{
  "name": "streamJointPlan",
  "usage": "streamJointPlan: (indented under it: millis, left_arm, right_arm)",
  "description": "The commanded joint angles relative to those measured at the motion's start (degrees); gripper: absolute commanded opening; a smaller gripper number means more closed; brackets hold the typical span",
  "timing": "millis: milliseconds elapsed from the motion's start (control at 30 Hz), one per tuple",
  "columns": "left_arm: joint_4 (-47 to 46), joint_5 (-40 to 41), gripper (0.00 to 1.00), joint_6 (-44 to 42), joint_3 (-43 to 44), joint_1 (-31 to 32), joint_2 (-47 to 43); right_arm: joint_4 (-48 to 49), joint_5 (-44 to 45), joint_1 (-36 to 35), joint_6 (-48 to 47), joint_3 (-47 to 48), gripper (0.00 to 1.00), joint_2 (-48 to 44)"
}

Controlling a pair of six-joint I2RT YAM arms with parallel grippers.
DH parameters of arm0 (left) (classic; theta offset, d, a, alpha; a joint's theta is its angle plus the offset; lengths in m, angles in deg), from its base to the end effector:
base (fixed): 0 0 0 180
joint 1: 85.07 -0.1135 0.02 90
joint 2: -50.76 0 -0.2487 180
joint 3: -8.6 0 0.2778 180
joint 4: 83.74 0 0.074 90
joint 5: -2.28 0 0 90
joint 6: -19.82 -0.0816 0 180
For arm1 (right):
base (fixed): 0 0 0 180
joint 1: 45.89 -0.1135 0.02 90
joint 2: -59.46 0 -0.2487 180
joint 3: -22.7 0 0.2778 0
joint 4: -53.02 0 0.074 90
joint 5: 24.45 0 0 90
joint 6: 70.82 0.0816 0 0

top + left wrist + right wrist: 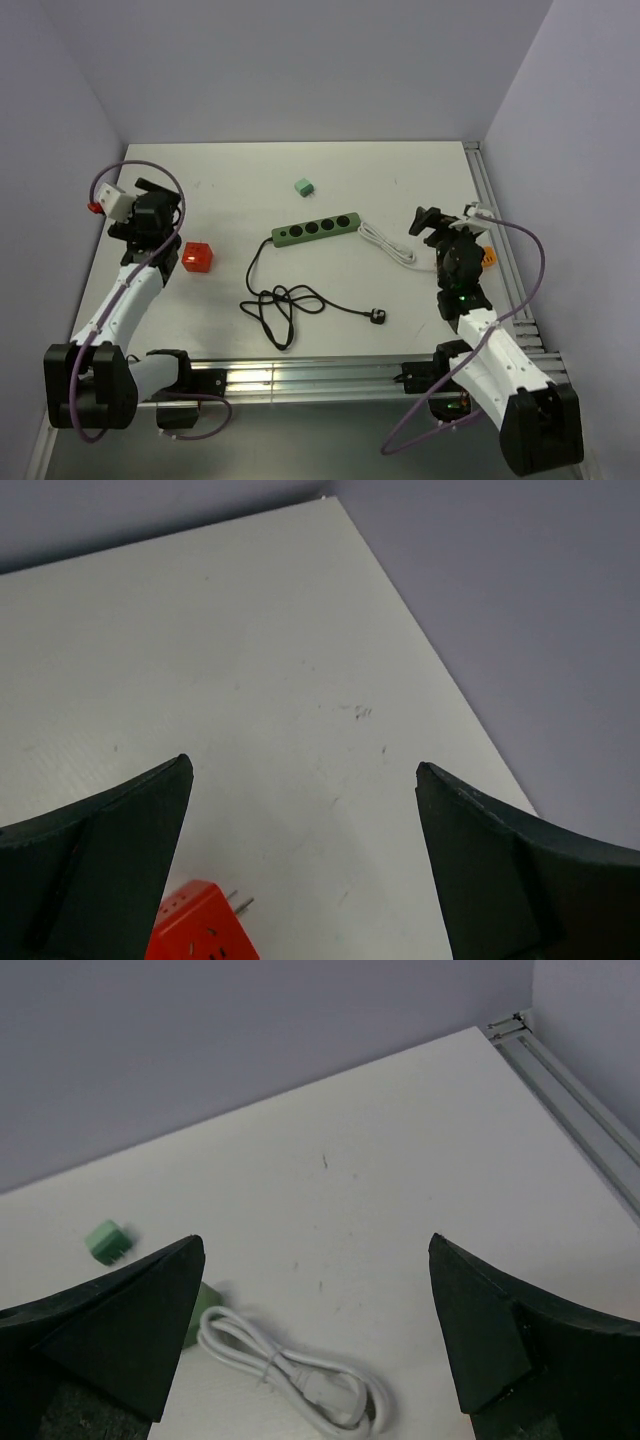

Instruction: Insert the plug

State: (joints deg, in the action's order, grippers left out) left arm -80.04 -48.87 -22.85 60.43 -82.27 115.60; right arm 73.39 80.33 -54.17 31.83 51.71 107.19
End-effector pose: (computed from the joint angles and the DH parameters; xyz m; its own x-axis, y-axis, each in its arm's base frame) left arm 0.3188 0.0357 0.2365 0.2186 -0.5840 -0.7818 -0.5921 0.5574 -0.5820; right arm 0.2689 0.0181 0.2128 0.0526 0.2216 -0.9737 0.1041 0.9685 0.2261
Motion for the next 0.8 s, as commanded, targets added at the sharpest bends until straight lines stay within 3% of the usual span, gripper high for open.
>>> streamJointPlan:
  millis: [0,133,233,467,767]
  left_arm:
    - [26.78,-4.19,0.99,8.43,7.13,-0.35,0.73]
    - [33.2,-16.67,0.99,6.81,10.75,-0.52,-0.14]
    - [34.6,-20.91,0.99,7.42,8.73,-0.87,-2.34]
    - [47.43,-25.22,0.99,16.73,13.99,-0.96,5.02]
    - [51.31,-24.7,0.99,24.38,18.82,-0.96,15.48]
  right_arm:
    - [-17.69,3.15,-0.34,11.51,7.45,1.0,-5.0]
    - [-32.36,-1.51,-0.25,17.23,12.9,1.0,-7.99]
    - [-33.71,-9.23,-0.16,13.99,15.01,1.0,-8.44]
    - [-36.63,-16.89,-0.25,14.77,16.34,0.95,-7.29]
    - [-36.71,-18.57,-0.34,15.04,14.23,0.92,-9.23]
